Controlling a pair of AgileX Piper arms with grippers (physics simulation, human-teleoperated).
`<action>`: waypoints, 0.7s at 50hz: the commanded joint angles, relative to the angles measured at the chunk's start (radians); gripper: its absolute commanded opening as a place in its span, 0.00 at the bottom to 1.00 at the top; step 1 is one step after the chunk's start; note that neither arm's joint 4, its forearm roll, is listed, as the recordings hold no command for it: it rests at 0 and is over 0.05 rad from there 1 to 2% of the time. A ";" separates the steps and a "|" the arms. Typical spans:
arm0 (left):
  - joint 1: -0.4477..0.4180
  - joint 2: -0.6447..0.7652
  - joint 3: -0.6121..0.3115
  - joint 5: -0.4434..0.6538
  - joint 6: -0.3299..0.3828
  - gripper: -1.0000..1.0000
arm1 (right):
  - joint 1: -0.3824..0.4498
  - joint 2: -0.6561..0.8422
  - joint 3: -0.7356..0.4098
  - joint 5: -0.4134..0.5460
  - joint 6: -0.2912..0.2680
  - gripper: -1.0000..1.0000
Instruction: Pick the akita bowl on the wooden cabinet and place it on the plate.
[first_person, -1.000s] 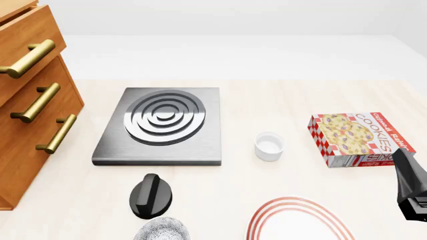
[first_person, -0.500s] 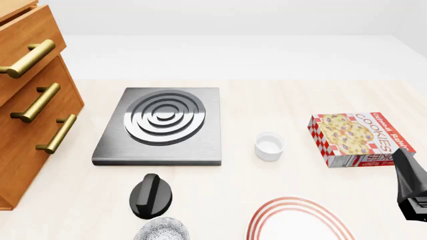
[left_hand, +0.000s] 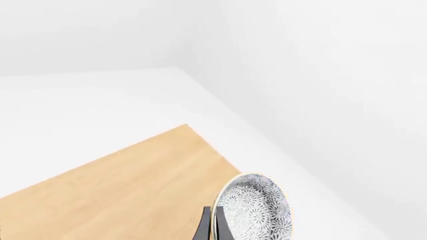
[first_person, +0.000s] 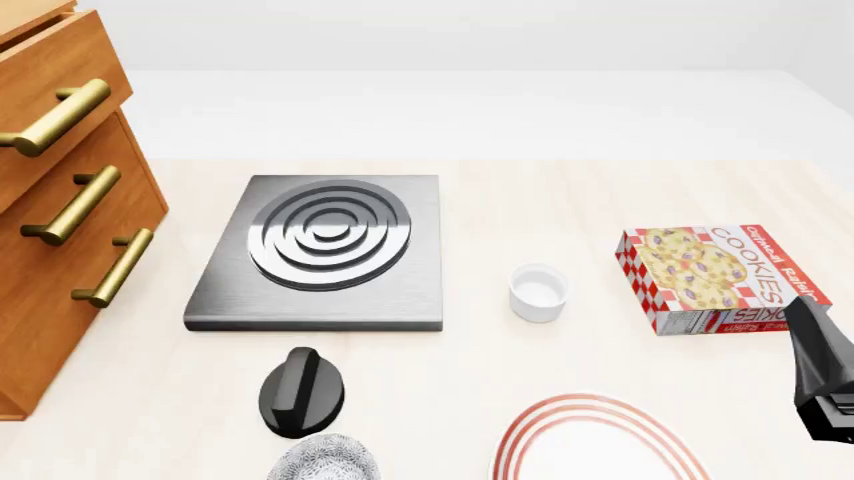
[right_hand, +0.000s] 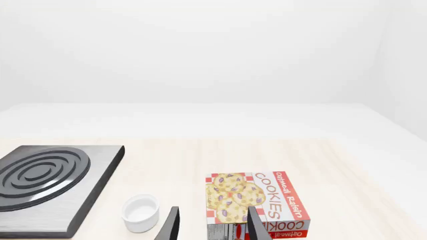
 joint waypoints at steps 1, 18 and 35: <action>-0.057 -0.036 -0.016 0.035 -0.041 0.00 | 0.000 0.000 0.000 0.000 0.000 1.00; -0.130 -0.098 -0.045 0.083 -0.094 0.00 | 0.000 0.000 0.000 0.000 0.000 1.00; -0.228 -0.152 -0.110 0.158 -0.123 0.00 | 0.000 0.000 0.000 0.000 0.000 1.00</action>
